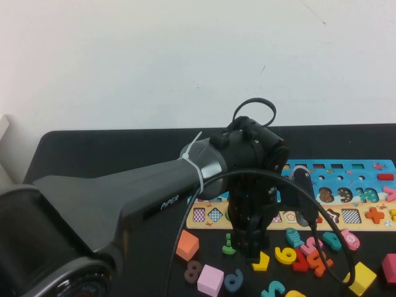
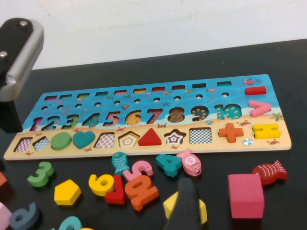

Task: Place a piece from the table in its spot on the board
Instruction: Pick up the "Pentagon"

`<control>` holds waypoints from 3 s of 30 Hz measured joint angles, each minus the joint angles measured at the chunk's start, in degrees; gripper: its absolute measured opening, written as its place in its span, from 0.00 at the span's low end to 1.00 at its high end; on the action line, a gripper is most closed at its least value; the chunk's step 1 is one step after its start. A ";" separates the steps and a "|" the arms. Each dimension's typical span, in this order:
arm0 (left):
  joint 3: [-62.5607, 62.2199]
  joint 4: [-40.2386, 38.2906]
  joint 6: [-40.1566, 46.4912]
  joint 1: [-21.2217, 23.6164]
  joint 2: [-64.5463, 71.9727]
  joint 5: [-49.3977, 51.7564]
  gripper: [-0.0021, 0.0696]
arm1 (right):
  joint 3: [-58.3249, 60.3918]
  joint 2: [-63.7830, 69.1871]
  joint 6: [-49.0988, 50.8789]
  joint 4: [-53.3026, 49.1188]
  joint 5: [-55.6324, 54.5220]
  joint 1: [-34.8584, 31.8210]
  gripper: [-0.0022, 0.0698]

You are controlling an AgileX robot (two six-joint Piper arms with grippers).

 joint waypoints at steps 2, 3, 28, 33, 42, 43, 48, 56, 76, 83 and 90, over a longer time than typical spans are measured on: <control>0.00 0.11 0.00 0.00 0.00 -0.14 0.65 | 0.00 0.00 0.00 0.00 0.00 0.00 0.85; 0.00 0.11 0.00 0.00 0.00 -0.25 0.65 | 0.00 0.00 0.00 0.00 0.00 0.00 0.85; -0.08 0.43 0.40 0.00 5.92 -0.46 0.65 | 0.00 0.00 0.00 0.00 0.00 0.00 0.85; -0.08 0.45 0.40 0.00 6.46 -2.41 0.65 | 0.00 0.00 0.00 0.00 0.00 0.00 0.85; -0.08 -1.72 -0.78 0.00 7.57 -9.13 0.84 | 0.00 0.00 0.00 0.00 0.00 0.00 0.85; -0.08 -1.72 -0.78 0.00 7.88 -9.25 0.87 | 0.00 0.00 0.00 0.00 0.00 0.00 0.85; -0.08 -1.72 -0.78 0.00 9.65 -10.56 0.91 | 0.00 0.00 0.00 0.00 0.00 0.00 0.85; -0.08 -1.87 -0.85 0.00 10.71 -16.53 0.91 | 0.00 0.00 0.00 0.00 0.00 0.00 0.85; -0.58 -2.32 -1.53 0.00 14.11 -17.28 0.88 | 0.00 0.00 0.00 0.00 0.00 0.00 0.85; -0.58 -2.32 -2.32 -0.11 14.22 -17.05 0.51 | 0.00 0.00 0.00 0.00 0.00 0.00 0.85; -0.66 -1.85 -2.42 -0.23 14.33 -16.48 0.46 | 0.00 0.00 0.00 0.00 0.00 0.00 0.85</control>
